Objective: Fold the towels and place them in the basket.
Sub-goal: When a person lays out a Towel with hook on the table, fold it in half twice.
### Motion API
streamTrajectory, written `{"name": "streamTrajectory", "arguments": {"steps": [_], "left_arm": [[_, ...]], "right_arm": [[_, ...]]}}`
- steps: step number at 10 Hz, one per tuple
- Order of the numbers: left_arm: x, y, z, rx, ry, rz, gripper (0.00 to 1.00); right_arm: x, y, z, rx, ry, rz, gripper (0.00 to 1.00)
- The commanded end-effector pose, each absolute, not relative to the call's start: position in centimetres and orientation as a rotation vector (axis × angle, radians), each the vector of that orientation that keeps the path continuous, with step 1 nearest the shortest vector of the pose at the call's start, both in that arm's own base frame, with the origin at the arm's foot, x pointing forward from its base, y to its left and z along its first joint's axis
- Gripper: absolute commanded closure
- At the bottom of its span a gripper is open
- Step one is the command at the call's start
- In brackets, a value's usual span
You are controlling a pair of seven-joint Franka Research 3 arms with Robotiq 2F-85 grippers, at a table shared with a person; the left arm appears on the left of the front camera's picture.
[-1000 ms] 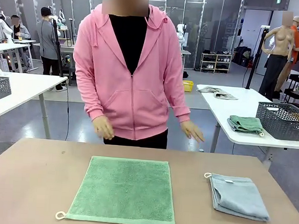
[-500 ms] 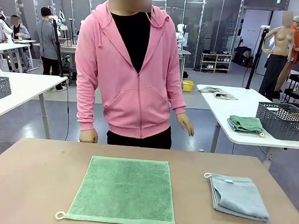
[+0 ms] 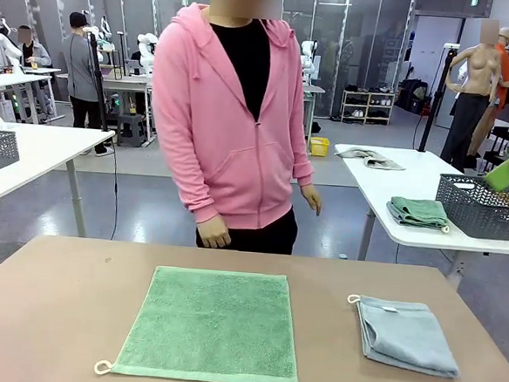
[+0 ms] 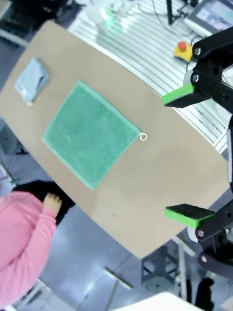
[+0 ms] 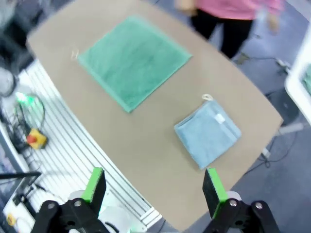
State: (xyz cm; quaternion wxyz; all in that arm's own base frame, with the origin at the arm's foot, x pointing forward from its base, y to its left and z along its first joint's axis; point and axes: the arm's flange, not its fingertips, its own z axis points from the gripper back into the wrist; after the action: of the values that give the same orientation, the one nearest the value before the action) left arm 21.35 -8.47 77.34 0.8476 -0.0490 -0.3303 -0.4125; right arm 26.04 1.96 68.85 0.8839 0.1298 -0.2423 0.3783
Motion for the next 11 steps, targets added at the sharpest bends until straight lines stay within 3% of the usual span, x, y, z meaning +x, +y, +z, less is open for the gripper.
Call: {"name": "streamTrajectory", "arguments": {"steps": [1, 7, 11], "left_arm": [[23.9, -9.6, 72.7, -0.125, -0.69, -0.99, 0.0], [27.5, -14.5, 61.8, -0.146, -0.531, -1.235, 0.0], [27.0, -14.8, 62.1, -0.133, -0.513, -1.223, 0.0]], "right_arm": [[27.5, 6.0, 64.7, 0.203, -0.413, 0.989, 0.0], [27.5, 14.3, 55.1, 0.103, -0.198, 1.256, 0.0], [27.1, 14.7, 55.5, 0.123, -0.207, 1.235, 0.0]]}}
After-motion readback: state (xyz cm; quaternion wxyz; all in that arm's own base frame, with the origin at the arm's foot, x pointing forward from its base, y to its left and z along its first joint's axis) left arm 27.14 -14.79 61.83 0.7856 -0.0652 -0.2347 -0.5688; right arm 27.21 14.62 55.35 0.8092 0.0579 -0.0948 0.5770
